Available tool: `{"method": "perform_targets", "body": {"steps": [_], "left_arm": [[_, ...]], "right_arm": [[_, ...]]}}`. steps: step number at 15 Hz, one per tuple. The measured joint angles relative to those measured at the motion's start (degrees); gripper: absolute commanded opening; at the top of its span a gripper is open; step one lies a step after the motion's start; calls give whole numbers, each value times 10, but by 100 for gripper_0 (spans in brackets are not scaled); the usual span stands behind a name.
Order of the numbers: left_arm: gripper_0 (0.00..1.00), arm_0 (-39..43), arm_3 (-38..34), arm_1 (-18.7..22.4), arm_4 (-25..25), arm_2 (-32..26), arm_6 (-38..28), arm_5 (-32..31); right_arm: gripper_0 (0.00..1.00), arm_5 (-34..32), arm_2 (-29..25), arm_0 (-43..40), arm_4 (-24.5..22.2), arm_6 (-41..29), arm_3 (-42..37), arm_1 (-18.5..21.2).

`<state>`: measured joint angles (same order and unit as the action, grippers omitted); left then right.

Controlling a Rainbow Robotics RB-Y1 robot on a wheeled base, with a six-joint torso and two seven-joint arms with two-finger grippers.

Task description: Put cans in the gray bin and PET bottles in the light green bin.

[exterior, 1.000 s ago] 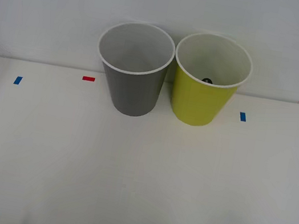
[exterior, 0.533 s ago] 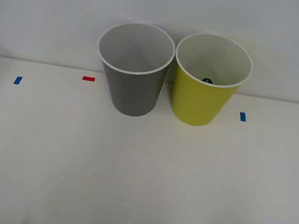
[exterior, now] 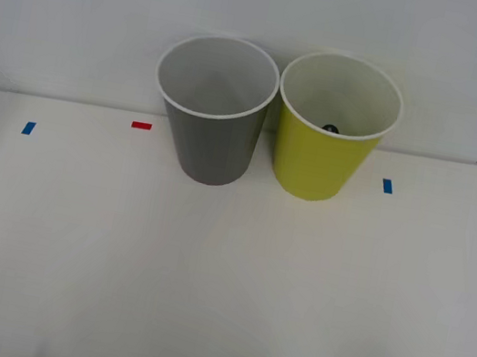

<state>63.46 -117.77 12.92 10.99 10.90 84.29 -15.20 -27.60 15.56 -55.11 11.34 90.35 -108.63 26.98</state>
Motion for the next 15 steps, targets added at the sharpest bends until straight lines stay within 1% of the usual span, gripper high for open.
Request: {"method": "perform_targets", "body": {"steps": [15], "left_arm": [[100,0,0,0,0,0,0,0]], "right_arm": [[100,0,0,0,0,0,0,0]]}}
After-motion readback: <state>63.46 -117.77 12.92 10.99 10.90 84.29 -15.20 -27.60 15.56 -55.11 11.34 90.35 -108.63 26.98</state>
